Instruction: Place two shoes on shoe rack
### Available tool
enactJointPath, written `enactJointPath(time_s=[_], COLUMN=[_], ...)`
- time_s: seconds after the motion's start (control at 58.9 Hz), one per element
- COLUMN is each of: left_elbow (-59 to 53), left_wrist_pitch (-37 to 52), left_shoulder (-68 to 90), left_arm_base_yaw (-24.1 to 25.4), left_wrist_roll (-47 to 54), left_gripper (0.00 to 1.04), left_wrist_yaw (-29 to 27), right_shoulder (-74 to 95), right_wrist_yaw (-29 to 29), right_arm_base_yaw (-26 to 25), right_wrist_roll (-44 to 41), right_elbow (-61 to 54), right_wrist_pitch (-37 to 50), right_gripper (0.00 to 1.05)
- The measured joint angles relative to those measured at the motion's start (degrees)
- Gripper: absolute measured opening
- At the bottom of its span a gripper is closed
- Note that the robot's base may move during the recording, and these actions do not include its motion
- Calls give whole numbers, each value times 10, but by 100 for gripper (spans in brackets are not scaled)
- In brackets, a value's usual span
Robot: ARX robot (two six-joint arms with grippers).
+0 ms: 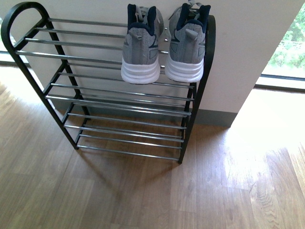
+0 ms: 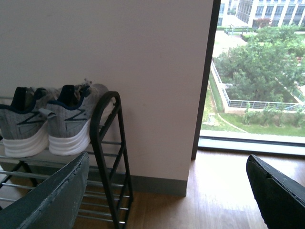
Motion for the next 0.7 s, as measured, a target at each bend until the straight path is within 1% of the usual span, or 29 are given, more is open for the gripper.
enactJointPath(time_s=[0.696], left_elbow=[0], left_wrist_pitch=[0], left_shoulder=[0], left_arm_base_yaw=[0], left_wrist_roll=[0], left_gripper=[95], left_wrist_yaw=[0], right_shoulder=[0], right_wrist_yaw=[-1], right_arm_base_yaw=[0], right_wrist_roll=[0], right_elbow=[0], right_wrist_pitch=[0], right_gripper=[96])
